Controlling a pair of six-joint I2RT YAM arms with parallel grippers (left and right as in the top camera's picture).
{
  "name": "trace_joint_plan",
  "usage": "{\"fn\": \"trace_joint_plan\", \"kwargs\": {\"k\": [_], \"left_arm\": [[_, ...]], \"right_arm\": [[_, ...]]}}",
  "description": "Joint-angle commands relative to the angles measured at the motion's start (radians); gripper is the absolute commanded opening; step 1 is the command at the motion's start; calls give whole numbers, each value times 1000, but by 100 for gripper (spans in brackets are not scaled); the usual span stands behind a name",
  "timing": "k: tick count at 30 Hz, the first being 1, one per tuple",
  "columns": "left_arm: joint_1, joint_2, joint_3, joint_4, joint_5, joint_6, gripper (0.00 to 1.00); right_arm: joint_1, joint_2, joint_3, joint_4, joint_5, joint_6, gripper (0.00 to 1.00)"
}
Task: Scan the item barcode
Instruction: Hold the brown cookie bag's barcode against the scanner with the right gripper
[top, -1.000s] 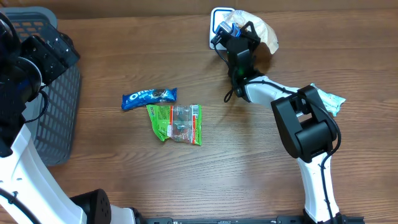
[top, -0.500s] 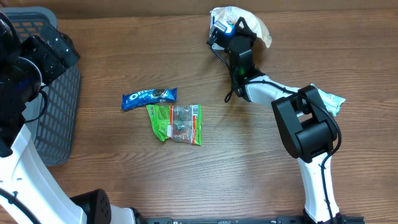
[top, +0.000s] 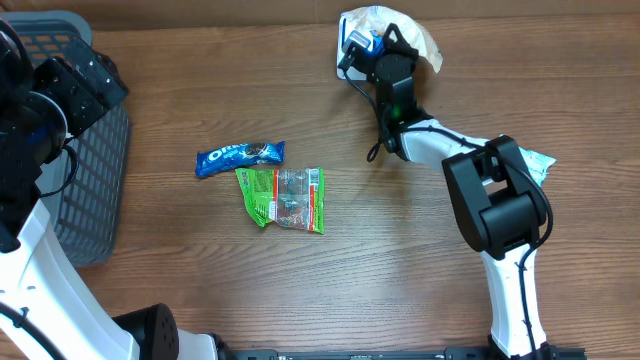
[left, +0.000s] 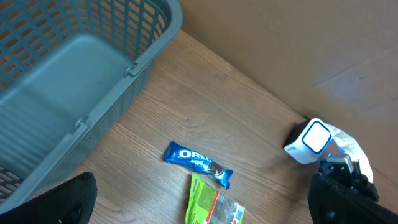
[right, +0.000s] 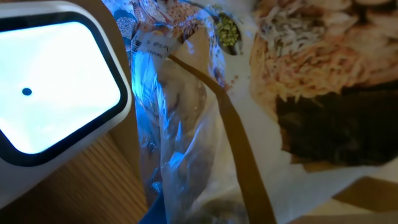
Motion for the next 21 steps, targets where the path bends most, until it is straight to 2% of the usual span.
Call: {"fn": "trace_joint_plan", "kwargs": {"k": [1,21], "left_arm": [[5,-3,-2,2,-10,12,100],[5,-3,-2,2,-10,12,100]], "right_arm": [[-9,27,14,13,-26,-68,4],[-5,68,14,23,-47,-70,4]]}}
